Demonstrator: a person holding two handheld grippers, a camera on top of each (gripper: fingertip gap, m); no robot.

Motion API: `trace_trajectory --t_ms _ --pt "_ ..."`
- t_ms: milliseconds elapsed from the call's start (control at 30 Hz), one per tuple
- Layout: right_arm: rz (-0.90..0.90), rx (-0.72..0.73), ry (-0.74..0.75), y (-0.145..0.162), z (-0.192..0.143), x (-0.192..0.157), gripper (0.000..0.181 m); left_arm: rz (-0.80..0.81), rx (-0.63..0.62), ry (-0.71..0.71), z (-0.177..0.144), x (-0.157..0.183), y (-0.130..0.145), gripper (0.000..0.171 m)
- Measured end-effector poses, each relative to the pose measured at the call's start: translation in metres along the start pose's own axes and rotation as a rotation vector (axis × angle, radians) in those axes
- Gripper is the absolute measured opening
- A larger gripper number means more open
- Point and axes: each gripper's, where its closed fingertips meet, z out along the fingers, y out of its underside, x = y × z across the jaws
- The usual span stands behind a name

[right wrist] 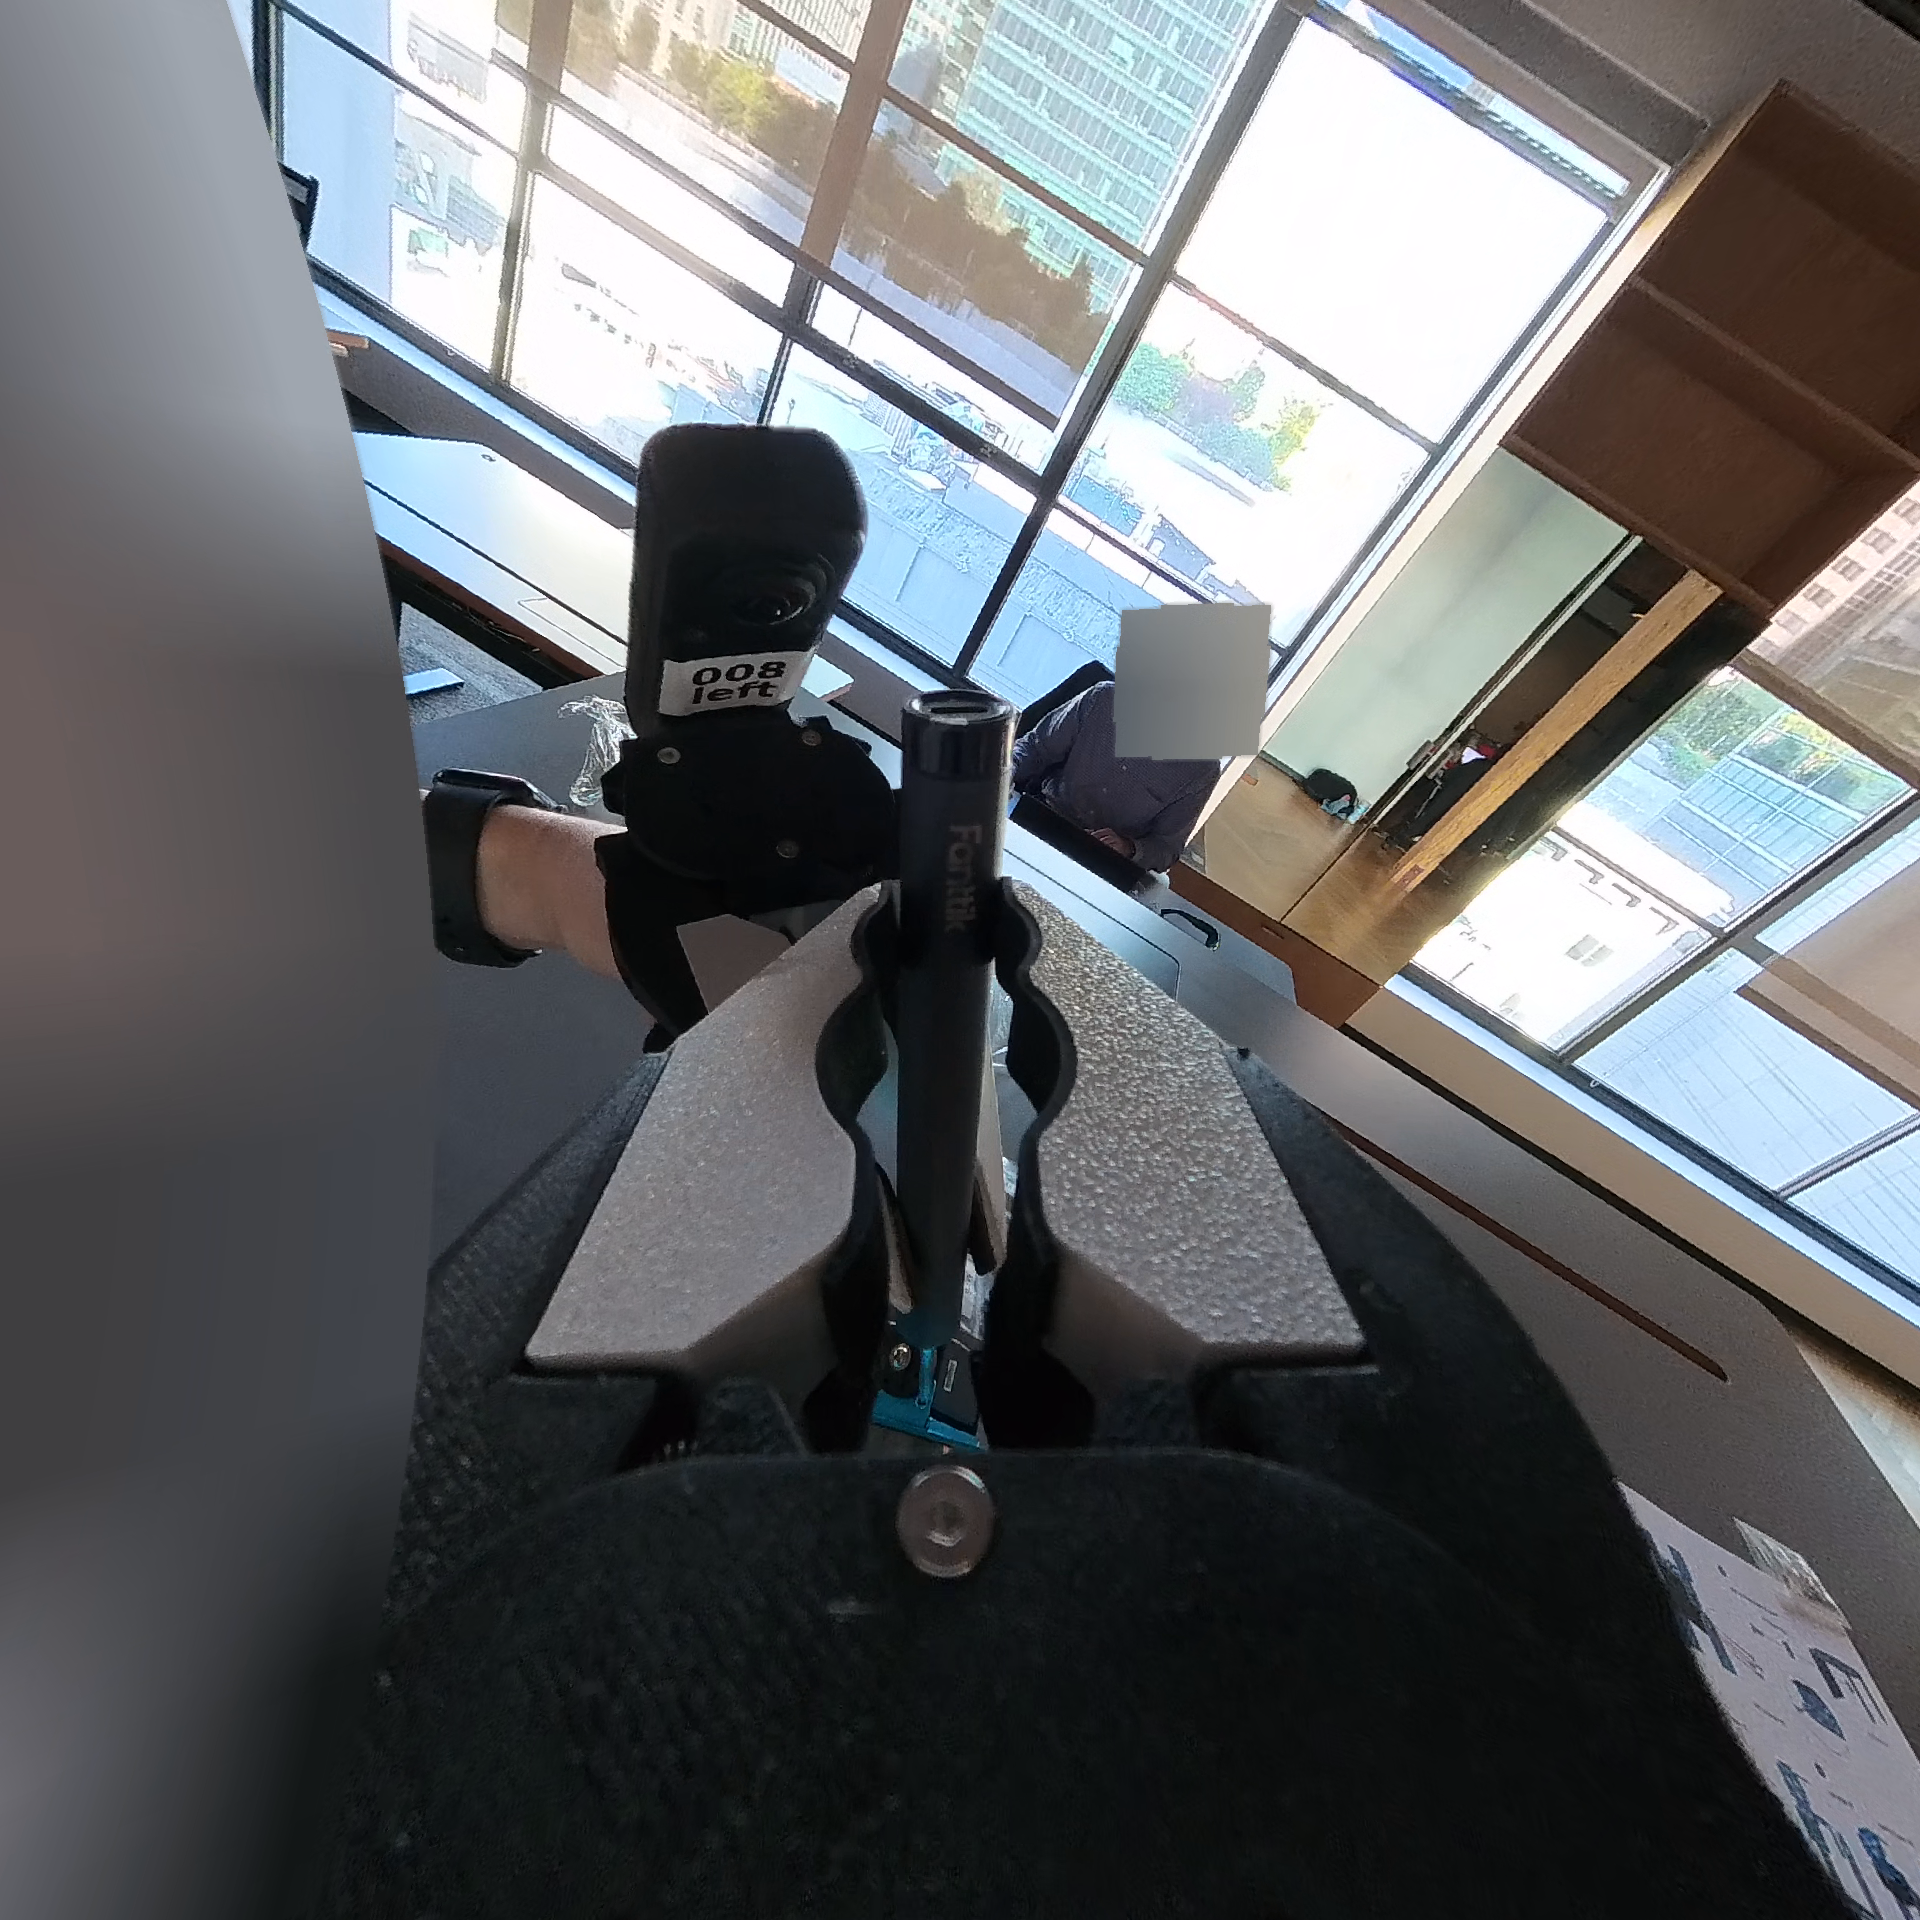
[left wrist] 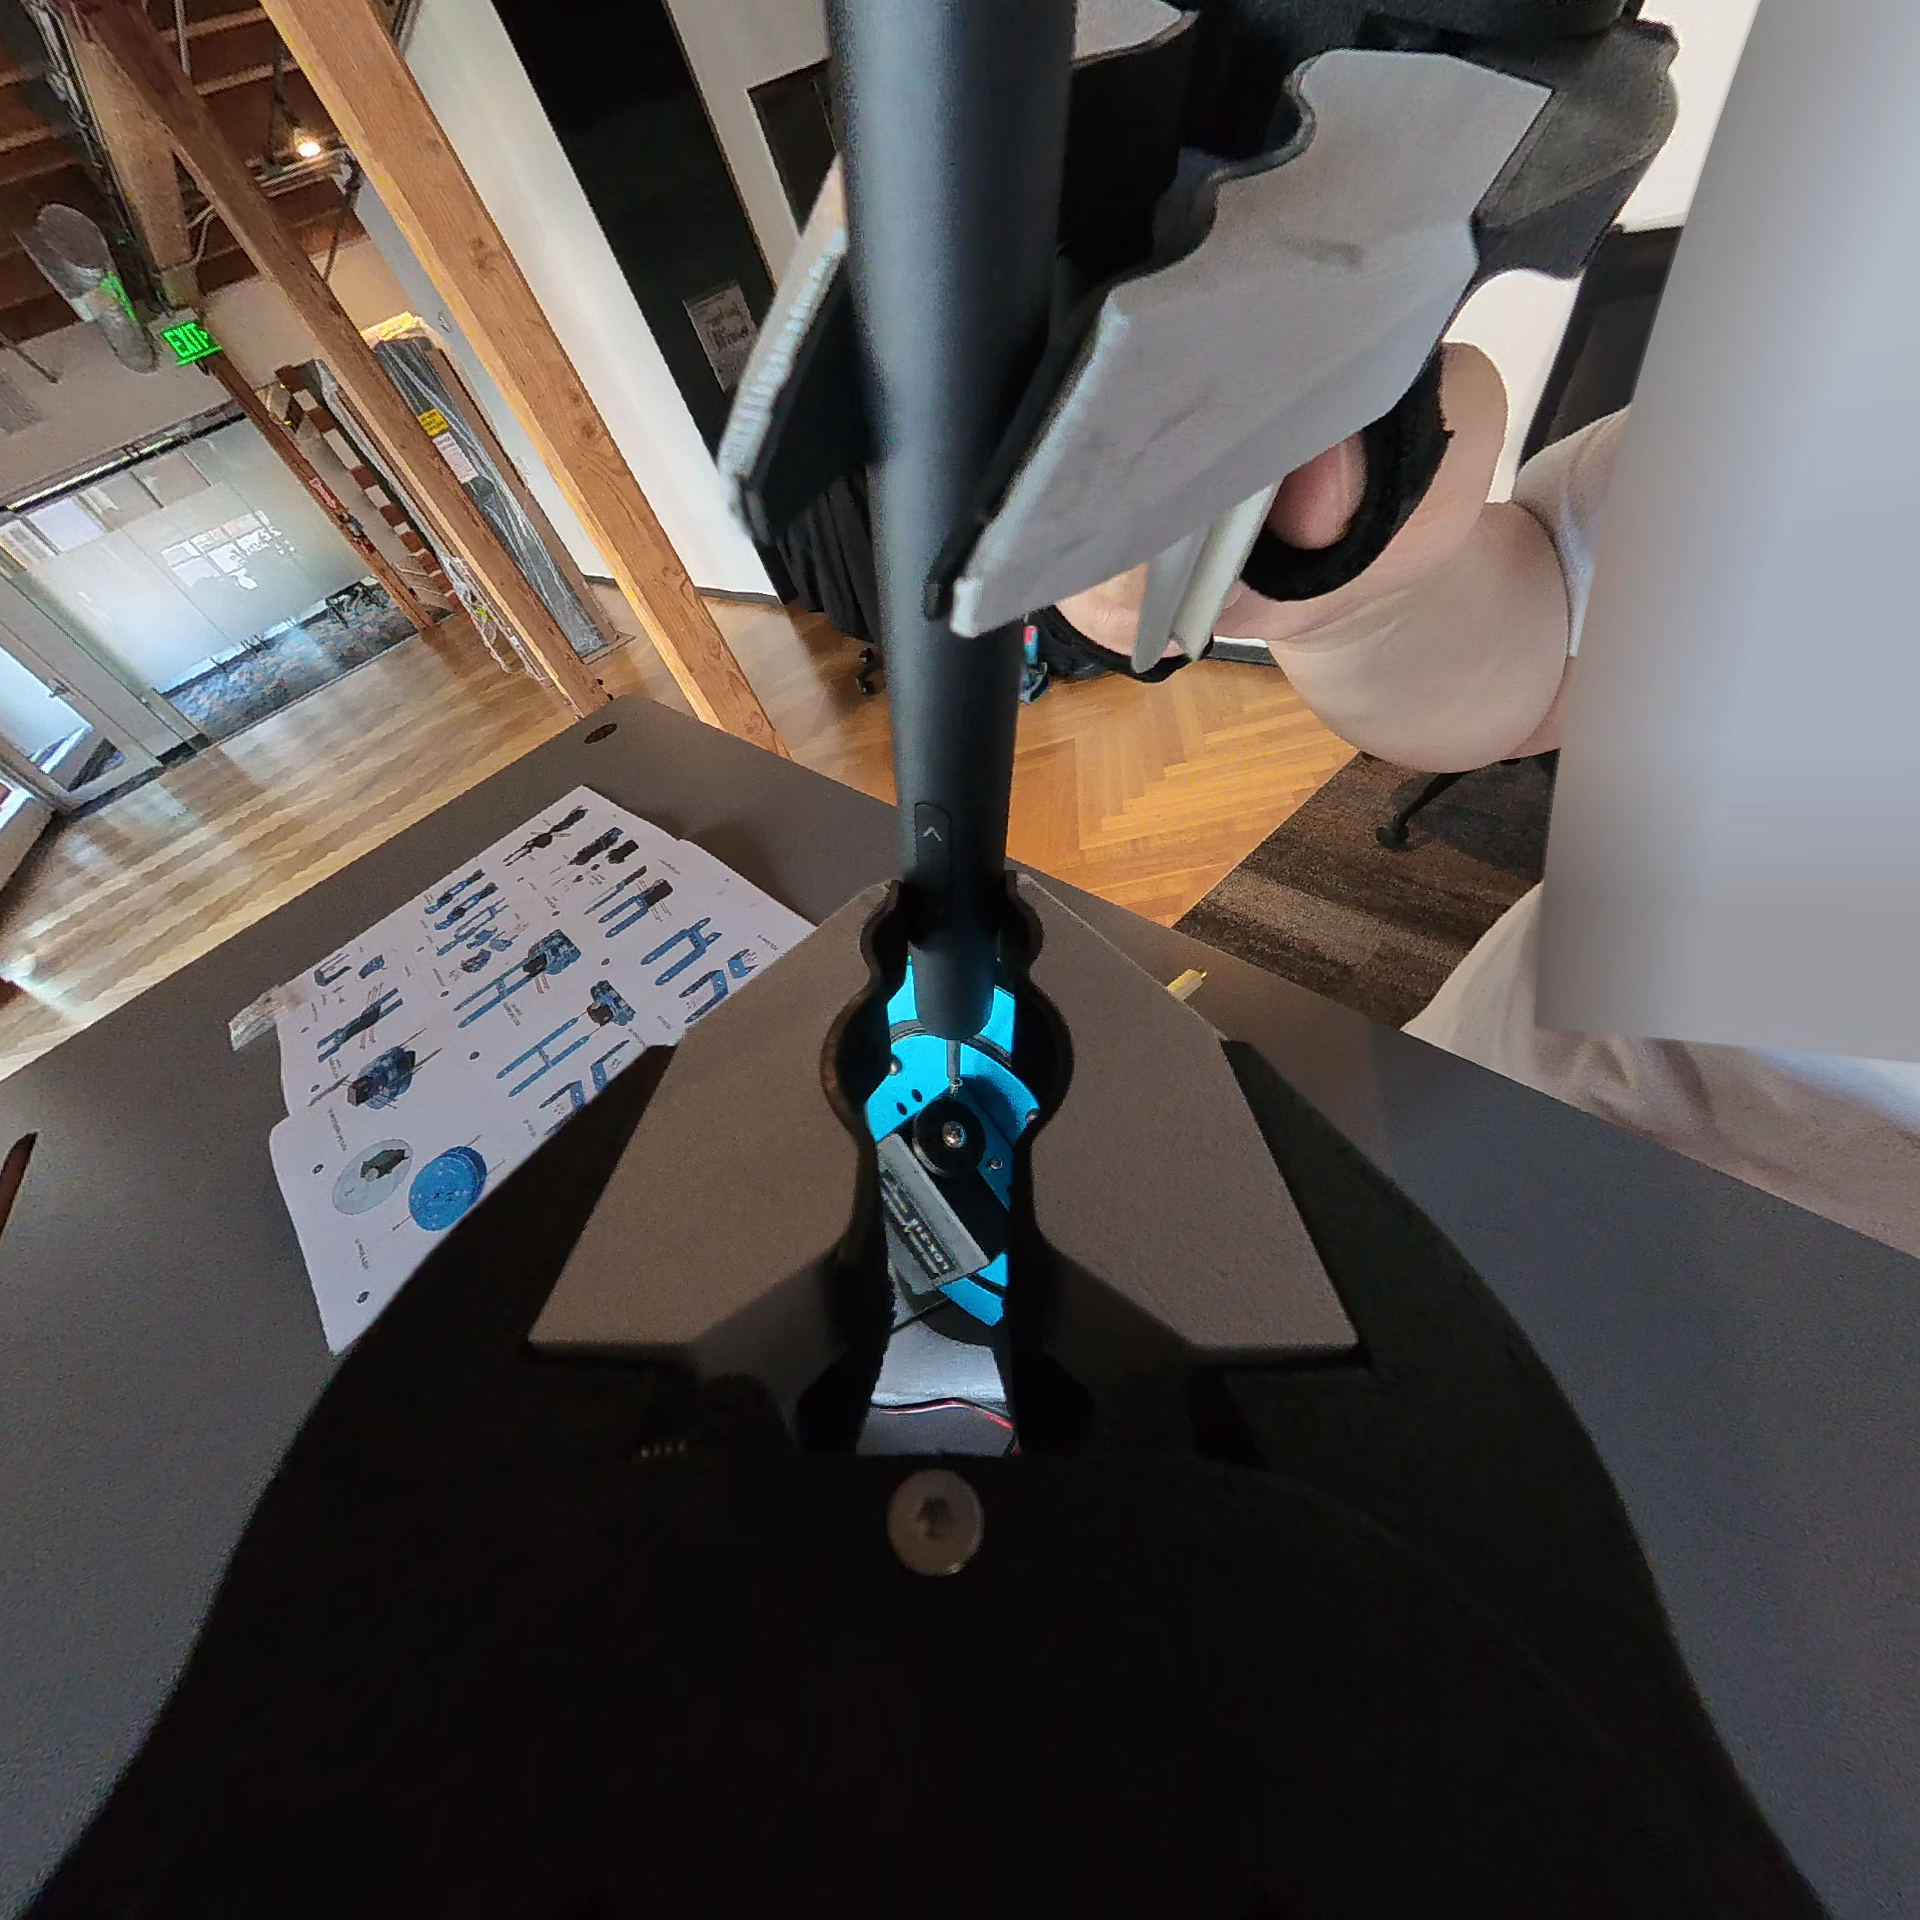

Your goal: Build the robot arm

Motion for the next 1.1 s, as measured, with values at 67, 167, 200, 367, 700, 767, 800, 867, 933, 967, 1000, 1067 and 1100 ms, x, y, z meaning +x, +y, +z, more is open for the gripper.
trace_trajectory --t_ms 67,167,200,367,700,767,800,867,933,967,1000,1067,1100 --pt "0.001 -0.002 -0.002 0.0009 0.0004 0.0002 0.016 0.002 -0.001 -0.002 0.0002 -0.0001 0.0007 0.015" --pt "0.002 -0.001 -0.004 0.0017 0.0009 0.0000 0.016 0.005 -0.009 -0.003 -0.0003 -0.0006 0.0020 0.015" --pt "0.002 0.000 -0.004 0.0017 0.0009 0.0000 0.016 0.007 -0.010 -0.005 -0.0006 -0.0008 0.0022 0.014" --pt "-0.002 0.001 -0.005 0.0014 0.0010 -0.0004 0.016 0.010 -0.010 -0.004 -0.0003 -0.0005 0.0018 0.014" --pt "-0.010 0.007 -0.007 0.0006 -0.0001 -0.0021 0.016 0.029 -0.007 -0.006 -0.0006 0.0001 -0.0007 0.015" --pt "-0.010 0.007 -0.009 0.0000 -0.0004 -0.0028 0.016 0.033 -0.011 -0.005 -0.0016 0.0020 -0.0004 0.015" --pt "-0.010 0.007 -0.010 0.0002 -0.0004 -0.0031 0.016 0.035 -0.012 -0.006 -0.0018 0.0026 -0.0005 0.015" --pt "-0.011 0.008 -0.010 0.0005 -0.0004 -0.0028 0.016 0.039 -0.009 -0.008 -0.0014 0.0015 -0.0007 0.014" --pt "-0.013 0.007 -0.011 -0.0003 0.0000 -0.0038 0.016 0.041 -0.010 -0.008 -0.0012 0.0005 -0.0007 0.015" --pt "-0.013 0.008 -0.011 -0.0001 0.0001 -0.0043 0.016 0.044 -0.013 -0.009 -0.0015 0.0005 -0.0009 0.015" --pt "-0.014 0.011 -0.012 0.0000 0.0000 -0.0046 0.016 0.049 -0.014 -0.011 -0.0014 0.0006 -0.0018 0.015" --pt "-0.017 0.016 -0.012 -0.0012 -0.0016 -0.0053 0.016 0.055 -0.017 -0.009 -0.0014 0.0010 -0.0032 0.015" --pt "-0.021 0.019 -0.011 -0.0019 -0.0025 -0.0059 0.016 0.061 -0.018 -0.011 -0.0019 0.0011 -0.0045 0.015"
